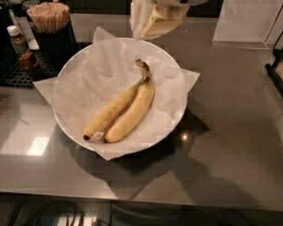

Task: Pick banana from white bowl

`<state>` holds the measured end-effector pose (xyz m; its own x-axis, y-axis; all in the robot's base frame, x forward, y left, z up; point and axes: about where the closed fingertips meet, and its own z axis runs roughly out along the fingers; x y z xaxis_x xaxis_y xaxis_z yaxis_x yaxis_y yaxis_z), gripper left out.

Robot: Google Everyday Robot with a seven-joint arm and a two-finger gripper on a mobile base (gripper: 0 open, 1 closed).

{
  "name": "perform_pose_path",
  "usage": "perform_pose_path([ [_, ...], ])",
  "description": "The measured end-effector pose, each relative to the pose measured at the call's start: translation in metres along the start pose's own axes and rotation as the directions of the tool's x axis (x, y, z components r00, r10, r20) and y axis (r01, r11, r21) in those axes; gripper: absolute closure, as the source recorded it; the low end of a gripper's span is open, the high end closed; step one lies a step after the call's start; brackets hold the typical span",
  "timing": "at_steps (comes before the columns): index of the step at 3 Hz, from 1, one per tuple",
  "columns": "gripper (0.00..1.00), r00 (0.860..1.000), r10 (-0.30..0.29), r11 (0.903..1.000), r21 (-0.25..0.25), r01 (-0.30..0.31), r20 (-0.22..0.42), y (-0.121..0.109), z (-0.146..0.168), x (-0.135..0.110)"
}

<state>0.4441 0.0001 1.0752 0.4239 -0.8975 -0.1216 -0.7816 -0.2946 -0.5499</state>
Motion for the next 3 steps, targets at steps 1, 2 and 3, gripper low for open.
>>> perform_pose_path([
  [1,1.00,0.998,0.027,0.9987,-0.044,-0.025,0.049,0.004,0.034,0.008],
  [2,1.00,0.994,0.065,0.9924,-0.110,-0.054,0.092,0.008,0.076,0.021],
  [3,1.00,0.994,0.065,0.9924,-0.110,-0.054,0.092,0.008,0.076,0.021],
])
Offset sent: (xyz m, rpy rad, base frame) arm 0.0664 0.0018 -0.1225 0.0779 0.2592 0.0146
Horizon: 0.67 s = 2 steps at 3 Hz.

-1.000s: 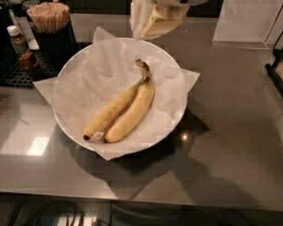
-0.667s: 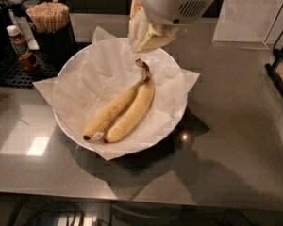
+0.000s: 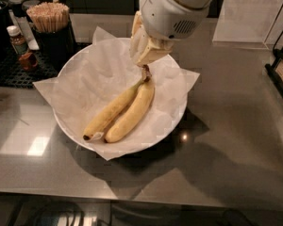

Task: Pick banana from white bowl

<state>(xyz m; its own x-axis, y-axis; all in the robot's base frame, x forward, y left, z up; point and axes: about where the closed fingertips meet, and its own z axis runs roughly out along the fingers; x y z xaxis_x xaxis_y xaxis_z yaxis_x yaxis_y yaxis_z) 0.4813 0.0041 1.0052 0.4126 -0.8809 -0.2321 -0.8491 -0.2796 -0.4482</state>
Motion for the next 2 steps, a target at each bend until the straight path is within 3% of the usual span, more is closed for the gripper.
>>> perform_pose_path([
  [1,1.00,1.000,0.003,0.9999,0.015,-0.003,-0.009,0.000,-0.005,0.001],
  [2,1.00,0.999,0.028,0.9991,0.033,-0.029,0.022,-0.003,0.010,0.013],
])
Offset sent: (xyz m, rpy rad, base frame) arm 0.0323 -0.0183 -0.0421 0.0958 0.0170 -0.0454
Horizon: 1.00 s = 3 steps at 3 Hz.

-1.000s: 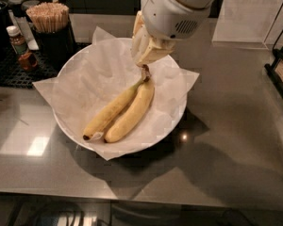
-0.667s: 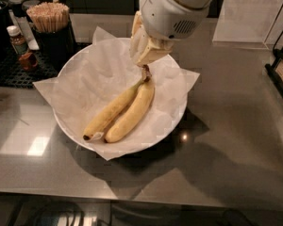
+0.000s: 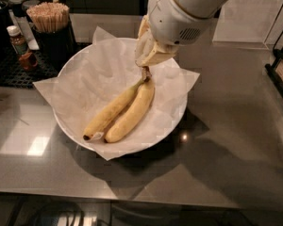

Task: Pick banana from white bowl

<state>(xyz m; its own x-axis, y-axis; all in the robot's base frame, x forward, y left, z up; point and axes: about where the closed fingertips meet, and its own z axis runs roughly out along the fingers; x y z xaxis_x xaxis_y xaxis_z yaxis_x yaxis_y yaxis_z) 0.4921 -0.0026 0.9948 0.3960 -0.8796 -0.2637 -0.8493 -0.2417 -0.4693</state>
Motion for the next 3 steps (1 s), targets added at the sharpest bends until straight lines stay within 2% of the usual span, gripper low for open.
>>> perform_pose_path([
  [1,1.00,1.000,0.000,1.0000,0.000,0.000,0.000,0.000,0.000,0.000],
  [2,0.82,1.000,-0.006,1.0000,-0.005,0.006,0.020,-0.001,0.011,-0.001],
  [3,0.59,0.999,0.003,1.0000,-0.009,-0.003,0.043,-0.006,0.028,0.003],
])
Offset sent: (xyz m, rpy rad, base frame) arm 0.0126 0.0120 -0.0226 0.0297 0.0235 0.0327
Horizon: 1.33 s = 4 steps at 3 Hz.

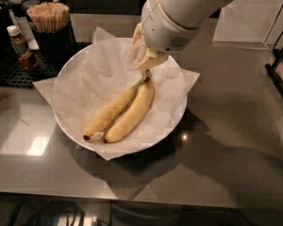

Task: Pick banana from white bowl

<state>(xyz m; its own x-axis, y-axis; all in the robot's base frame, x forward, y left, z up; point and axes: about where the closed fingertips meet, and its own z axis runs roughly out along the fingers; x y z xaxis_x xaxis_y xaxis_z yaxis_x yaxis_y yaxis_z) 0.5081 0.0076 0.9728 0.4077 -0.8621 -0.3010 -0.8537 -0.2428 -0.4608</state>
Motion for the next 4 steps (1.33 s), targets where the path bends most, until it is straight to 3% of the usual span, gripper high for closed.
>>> perform_pose_path([
  [2,0.12,0.998,0.050,0.9985,-0.025,-0.049,0.037,-0.002,0.030,0.017],
  [3,0.00,0.996,0.083,0.9959,-0.039,-0.081,0.046,0.001,0.042,0.027],
  [4,0.15,0.992,0.119,0.9923,-0.041,-0.117,0.046,0.005,0.049,0.038],
])
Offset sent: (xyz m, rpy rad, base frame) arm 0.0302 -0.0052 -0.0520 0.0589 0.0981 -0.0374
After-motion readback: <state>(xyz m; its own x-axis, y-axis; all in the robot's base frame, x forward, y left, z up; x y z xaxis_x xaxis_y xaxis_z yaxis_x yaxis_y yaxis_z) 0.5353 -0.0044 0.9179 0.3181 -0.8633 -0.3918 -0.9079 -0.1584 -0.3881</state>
